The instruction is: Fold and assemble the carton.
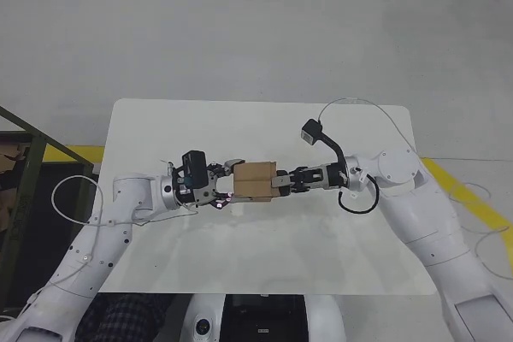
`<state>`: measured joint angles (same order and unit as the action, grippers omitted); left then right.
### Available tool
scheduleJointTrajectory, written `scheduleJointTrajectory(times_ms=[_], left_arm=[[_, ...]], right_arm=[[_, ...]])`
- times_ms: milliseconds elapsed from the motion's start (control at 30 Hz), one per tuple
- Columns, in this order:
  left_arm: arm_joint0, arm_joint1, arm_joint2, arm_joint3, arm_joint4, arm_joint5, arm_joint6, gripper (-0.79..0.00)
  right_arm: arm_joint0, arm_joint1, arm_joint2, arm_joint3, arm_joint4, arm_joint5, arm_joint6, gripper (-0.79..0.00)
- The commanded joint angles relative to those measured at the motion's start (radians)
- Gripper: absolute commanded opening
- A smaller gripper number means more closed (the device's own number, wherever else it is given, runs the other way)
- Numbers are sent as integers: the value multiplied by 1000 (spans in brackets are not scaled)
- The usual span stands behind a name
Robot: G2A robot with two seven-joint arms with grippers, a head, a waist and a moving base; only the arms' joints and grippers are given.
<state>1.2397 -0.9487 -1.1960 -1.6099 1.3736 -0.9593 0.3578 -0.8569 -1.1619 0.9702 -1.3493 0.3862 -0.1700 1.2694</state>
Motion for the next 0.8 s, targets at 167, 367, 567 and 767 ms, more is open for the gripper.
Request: scheduleJointTrajectory(times_ms=[167, 367, 567, 767], left_arm=[[-2, -1, 0, 7, -11, 0, -10, -576], [-3, -1, -3, 11, -20, -3, -15, -576], [-2, -2, -5, 12, -25, -3, -18, -576], [-1, -2, -8, 12, -25, -4, -21, -573]], right_arm=[[-14, 5, 15, -6, 4, -8, -2, -631], [-35, 14, 39, -33, 2, -8, -2, -671], [-54, 19, 46, -59, -6, -2, -8, -739], [-56, 19, 39, -65, -10, 4, -18, -785]])
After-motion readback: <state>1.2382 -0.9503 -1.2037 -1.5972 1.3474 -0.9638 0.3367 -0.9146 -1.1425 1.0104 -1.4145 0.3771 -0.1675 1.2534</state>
